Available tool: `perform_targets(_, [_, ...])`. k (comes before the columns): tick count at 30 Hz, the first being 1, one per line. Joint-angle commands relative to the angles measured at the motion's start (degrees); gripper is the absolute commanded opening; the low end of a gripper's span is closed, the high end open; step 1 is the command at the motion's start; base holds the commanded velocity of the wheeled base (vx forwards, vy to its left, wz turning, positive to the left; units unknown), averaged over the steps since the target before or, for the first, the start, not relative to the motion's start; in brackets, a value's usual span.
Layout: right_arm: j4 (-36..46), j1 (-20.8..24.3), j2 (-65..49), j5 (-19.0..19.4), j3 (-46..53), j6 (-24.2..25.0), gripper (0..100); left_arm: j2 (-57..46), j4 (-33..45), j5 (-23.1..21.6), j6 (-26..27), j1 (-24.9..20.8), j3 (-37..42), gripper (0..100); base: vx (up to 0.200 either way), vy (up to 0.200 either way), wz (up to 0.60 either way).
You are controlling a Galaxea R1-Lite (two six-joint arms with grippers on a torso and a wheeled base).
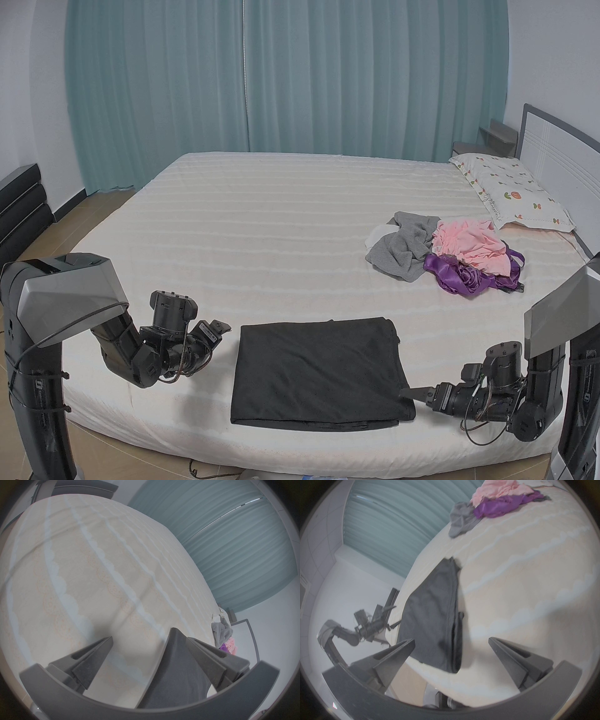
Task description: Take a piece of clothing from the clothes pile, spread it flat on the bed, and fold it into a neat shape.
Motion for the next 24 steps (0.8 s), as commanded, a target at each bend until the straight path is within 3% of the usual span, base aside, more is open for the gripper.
perform_targets(1, [-0.76, -4.68, -0.51, 0.09, -2.3, 0.16, 100, -1.07, -0.27, -0.88, 0.03, -0.25, 1.61, 100, 0.0, 0.0, 0.0])
perform_targets(5, [-0.76, -8.01, -0.42, 0.09, -4.41, 1.21, 100, -2.3, -1.23, -4.22, 0.12, -0.51, 3.46, 100, 0.0, 0.0, 0.0])
perform_targets(10, [-0.76, -9.86, 0.28, -0.08, -6.7, 4.11, 100, -1.86, -2.73, -4.22, 0.29, -0.95, 3.55, 100, 0.0, 0.0, 0.0])
perform_targets(24, [-0.76, -10.83, 2.65, 0.01, -9.24, 6.92, 100, -1.77, -2.9, -4.31, 0.2, -1.31, 3.46, 100, -0.043, 0.0, 0.0])
